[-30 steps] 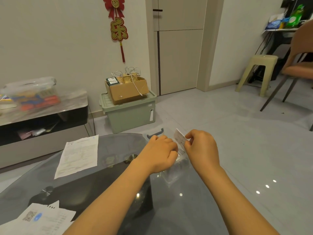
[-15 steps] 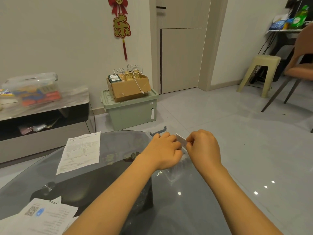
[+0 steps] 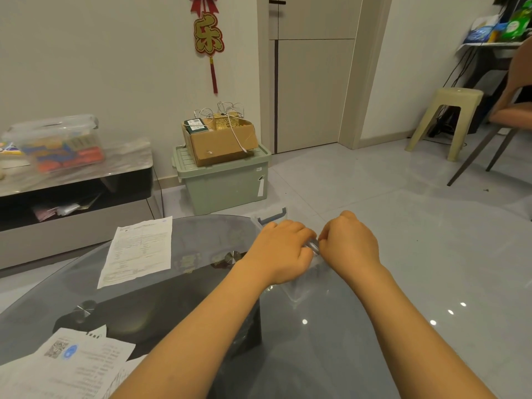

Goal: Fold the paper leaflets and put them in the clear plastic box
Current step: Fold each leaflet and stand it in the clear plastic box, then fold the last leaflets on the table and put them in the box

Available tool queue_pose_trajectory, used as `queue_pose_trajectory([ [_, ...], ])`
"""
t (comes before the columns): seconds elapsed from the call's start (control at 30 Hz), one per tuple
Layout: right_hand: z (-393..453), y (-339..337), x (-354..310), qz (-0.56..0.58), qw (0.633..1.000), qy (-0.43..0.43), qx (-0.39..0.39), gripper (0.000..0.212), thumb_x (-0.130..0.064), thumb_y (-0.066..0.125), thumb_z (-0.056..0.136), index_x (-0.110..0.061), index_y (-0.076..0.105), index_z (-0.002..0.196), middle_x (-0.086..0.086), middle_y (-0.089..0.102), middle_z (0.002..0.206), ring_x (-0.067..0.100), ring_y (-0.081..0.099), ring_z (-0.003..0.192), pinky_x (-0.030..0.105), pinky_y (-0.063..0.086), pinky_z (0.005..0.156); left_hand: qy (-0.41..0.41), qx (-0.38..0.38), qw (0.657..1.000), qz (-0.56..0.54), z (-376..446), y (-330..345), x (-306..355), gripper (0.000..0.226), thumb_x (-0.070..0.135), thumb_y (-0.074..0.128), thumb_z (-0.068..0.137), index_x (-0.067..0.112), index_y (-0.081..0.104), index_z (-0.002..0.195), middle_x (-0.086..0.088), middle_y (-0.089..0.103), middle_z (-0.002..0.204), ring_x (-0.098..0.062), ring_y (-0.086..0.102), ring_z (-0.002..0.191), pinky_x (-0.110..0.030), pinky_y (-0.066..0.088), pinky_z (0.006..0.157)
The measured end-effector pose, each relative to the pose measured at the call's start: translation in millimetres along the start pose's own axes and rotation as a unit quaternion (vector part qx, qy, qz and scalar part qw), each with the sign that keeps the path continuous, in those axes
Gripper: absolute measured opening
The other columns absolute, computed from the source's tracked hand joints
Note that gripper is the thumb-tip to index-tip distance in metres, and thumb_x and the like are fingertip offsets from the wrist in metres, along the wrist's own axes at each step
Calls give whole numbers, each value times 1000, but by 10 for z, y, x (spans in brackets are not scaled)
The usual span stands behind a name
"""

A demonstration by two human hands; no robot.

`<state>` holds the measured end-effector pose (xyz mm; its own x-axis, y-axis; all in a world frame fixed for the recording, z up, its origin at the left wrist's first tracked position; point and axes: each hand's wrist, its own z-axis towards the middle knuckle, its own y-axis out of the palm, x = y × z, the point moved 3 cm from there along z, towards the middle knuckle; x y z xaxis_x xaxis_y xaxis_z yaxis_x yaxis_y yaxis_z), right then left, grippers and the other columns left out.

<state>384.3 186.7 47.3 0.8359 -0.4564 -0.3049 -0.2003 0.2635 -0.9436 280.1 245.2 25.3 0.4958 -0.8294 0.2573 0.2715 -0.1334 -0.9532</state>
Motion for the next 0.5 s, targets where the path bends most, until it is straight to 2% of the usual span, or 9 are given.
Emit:
queue_pose_trajectory([
  [0.1,16,-8,91,106,994,-2,6,16,-10,52,87,-10,68,90,6,49,88,22,51,69,26,36,58,4,-13,999,29,-1,-5,-2,62,34,18,79,25,51,131,4,49,132,-12,37,121,-29,26,97],
  [0.2,18,-39,213,227,974,12,14,23,-1,47,85,-11,67,88,-4,50,68,10,46,57,19,33,50,4,-22,999,47,5,-20,-8,63,34,15,79,29,51,131,4,45,134,-12,34,122,-29,25,95],
  [0.33,5,-34,266,268,963,10,3,24,-1,47,87,-14,68,90,-7,54,73,5,48,62,11,34,53,0,-25,998,53,8,-16,6,63,35,15,79,30,51,131,3,42,138,-13,31,126,-32,24,99],
  [0.43,-12,-16,247,259,966,-1,8,23,-2,49,87,-13,68,93,3,61,84,12,53,70,17,39,59,-6,2,1000,25,-32,-19,6,62,34,18,80,26,48,134,3,39,142,-13,27,132,-32,14,109],
  [0.5,-33,-26,242,244,969,-15,21,22,-6,50,88,-16,68,97,5,59,97,15,54,80,22,40,69,-17,37,999,0,-86,-84,18,61,32,19,81,25,46,136,3,38,143,-12,25,134,-31,7,113],
])
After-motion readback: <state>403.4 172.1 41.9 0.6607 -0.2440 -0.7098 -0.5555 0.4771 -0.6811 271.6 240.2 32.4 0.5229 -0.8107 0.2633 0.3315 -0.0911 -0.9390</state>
